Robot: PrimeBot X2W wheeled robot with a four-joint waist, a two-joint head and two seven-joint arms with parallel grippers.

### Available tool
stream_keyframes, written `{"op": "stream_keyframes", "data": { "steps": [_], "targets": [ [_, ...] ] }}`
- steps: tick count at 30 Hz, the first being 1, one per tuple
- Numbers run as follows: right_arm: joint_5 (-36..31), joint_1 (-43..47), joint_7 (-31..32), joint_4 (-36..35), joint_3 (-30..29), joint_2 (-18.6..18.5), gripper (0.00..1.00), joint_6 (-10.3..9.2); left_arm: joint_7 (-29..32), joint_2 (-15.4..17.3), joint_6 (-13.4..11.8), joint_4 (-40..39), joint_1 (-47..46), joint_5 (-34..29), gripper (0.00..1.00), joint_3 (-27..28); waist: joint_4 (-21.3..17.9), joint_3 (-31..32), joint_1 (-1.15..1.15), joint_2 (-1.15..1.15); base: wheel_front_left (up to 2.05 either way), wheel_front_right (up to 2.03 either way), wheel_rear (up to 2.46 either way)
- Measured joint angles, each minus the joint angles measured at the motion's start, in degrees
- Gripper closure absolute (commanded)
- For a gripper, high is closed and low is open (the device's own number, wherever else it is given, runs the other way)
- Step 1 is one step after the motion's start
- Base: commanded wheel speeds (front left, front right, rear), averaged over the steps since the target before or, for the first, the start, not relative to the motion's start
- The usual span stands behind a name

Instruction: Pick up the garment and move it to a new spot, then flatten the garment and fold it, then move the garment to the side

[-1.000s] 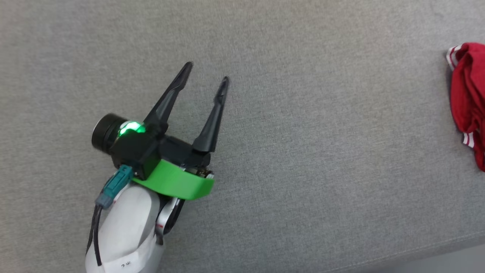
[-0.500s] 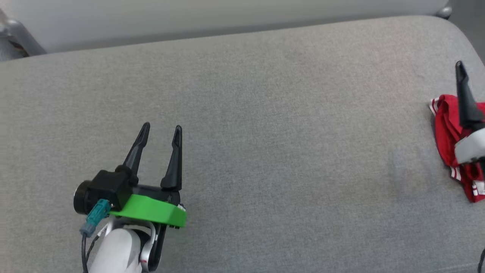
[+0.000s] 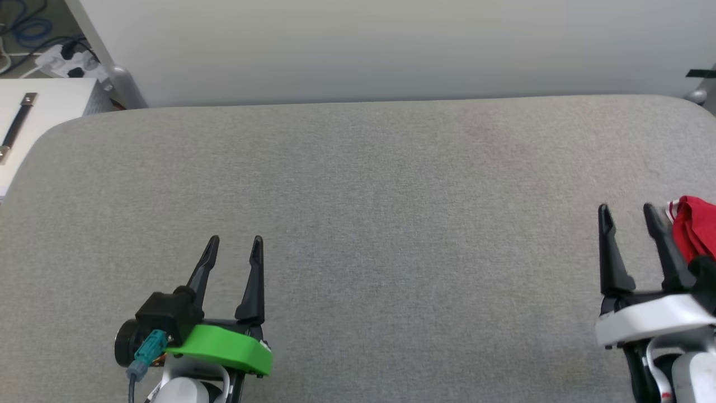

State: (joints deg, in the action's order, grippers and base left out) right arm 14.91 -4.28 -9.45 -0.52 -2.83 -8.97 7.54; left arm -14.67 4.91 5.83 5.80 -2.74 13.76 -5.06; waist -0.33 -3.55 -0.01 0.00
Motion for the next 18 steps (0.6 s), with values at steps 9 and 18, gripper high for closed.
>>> {"op": "stream_keyframes", "data": {
  "steps": [9,18],
  "targets": [
    [-2.3,3.8,-2.5,2.7,1.8,2.2,0.00,0.00,0.0,-1.1,0.8,0.1,2.3,-1.9,0.00,1.8,2.0,2.2,0.00,0.00,0.00,0.00,0.00],
    [-2.6,3.9,-3.1,3.5,2.1,2.9,0.00,0.00,0.0,-1.5,1.1,0.5,2.7,-2.2,0.00,2.5,2.2,2.6,0.00,0.00,0.00,0.00,0.00]
  ]
}}
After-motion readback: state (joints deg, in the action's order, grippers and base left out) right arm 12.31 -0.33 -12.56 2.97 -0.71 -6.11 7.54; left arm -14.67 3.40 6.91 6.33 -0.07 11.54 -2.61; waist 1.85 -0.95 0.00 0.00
